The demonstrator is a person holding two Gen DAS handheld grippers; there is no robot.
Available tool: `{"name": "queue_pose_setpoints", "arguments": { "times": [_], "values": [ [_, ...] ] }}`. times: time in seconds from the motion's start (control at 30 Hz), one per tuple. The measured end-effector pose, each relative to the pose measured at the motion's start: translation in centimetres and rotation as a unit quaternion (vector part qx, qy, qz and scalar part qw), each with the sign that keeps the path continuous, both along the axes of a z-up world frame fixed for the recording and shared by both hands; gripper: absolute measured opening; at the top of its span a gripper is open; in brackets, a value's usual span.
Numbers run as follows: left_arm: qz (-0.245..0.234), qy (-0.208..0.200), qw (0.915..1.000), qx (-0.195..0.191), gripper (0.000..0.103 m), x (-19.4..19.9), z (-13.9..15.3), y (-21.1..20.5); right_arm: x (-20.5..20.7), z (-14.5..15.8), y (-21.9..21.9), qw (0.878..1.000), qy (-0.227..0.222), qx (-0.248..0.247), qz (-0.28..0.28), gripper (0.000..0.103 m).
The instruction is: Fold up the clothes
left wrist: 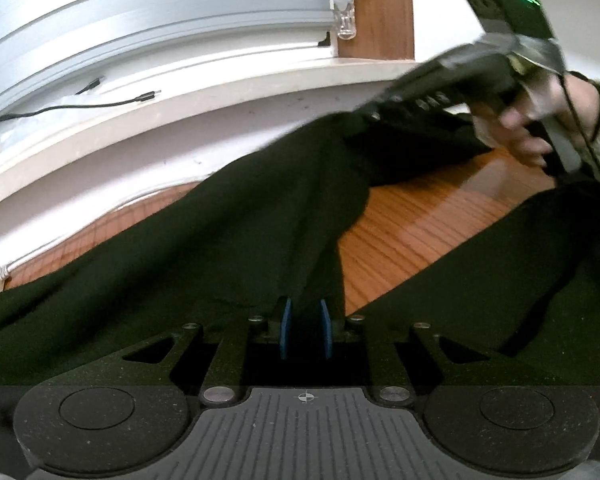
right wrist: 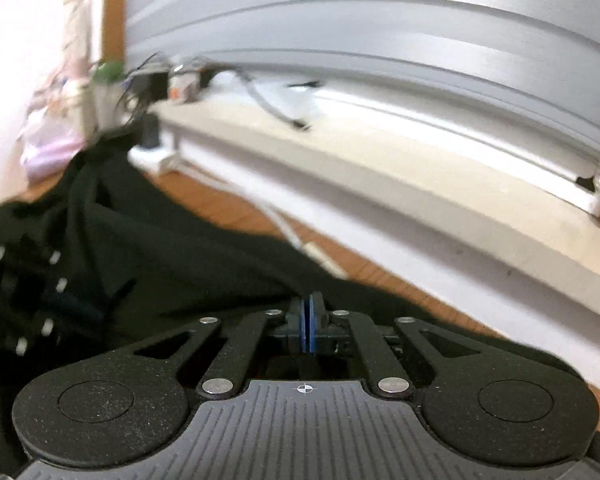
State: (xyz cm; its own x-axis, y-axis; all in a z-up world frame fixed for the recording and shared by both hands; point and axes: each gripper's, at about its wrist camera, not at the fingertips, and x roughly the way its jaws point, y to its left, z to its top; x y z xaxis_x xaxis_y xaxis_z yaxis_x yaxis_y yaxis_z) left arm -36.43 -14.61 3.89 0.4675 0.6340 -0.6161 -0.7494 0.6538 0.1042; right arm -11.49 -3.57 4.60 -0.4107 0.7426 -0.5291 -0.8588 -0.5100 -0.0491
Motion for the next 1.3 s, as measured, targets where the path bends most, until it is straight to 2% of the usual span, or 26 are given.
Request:
{"name": "queue_pose_setpoints", "arguments": {
  "times": [0.17,0.23,0.37,0.53,0.67,0.77,0.83,0.9,1.03,1.07,1.13,1.17,1.3],
  "values": [
    [-0.009,0.010,0.9996,0.024,0.034,1.6,1.0,0.6,-0.5,-1.2,1.5,1.000,-0.013,-0.016,-0.019,0.003],
    [-0.014,0.017,0.9991,0.037,0.043,2.5,1.3,0.9,-0.3,-1.4,1.7,0.999,-0.011,-0.019,-0.027,0.003],
    [-0.022,0.023,0.9983,0.049,0.043,4.3,1.4,1.6,-0.5,-1.7,2.1,0.999,-0.011,-0.021,-0.035,0.004],
    [-0.035,0.002,0.9967,0.074,0.015,5.2,1.5,1.2,-0.5,-1.9,2.1,0.999,-0.015,-0.022,-0.039,0.004],
    [-0.041,-0.001,0.9936,0.106,0.013,6.1,1.9,0.4,-0.1,-2.1,2.0,0.999,-0.009,-0.024,-0.041,0.004],
    [-0.049,0.009,0.9933,0.105,0.019,7.1,2.0,0.7,0.1,-2.1,2.0,0.999,-0.003,-0.027,-0.043,0.005],
    [-0.052,0.024,0.9937,0.096,0.034,7.9,1.6,1.3,0.1,-2.1,1.9,0.999,-0.001,-0.027,-0.044,0.005],
    [-0.056,0.043,0.9934,0.091,0.040,8.9,0.9,2.2,0.2,-2.1,1.9,0.999,0.001,-0.028,-0.044,0.005],
    [-0.057,0.067,0.9923,0.087,0.042,10.4,-0.3,3.8,0.3,-2.2,1.8,0.998,0.006,-0.030,-0.045,0.005],
    [-0.059,0.068,0.9923,0.085,0.039,10.5,-0.5,4.1,0.4,-2.2,1.8,0.998,0.007,-0.031,-0.046,0.005],
    [-0.059,0.070,0.9920,0.087,0.017,10.7,-0.7,4.3,0.5,-2.0,1.7,0.998,0.012,-0.033,-0.045,0.005],
    [-0.060,0.070,0.9918,0.088,0.003,10.6,-0.7,4.3,0.6,-1.9,1.6,0.998,0.016,-0.034,-0.044,0.005],
    [-0.068,0.057,0.9910,0.100,0.003,9.5,0.3,3.2,1.2,-1.3,1.2,0.998,0.033,-0.040,-0.041,0.007]
  ]
}}
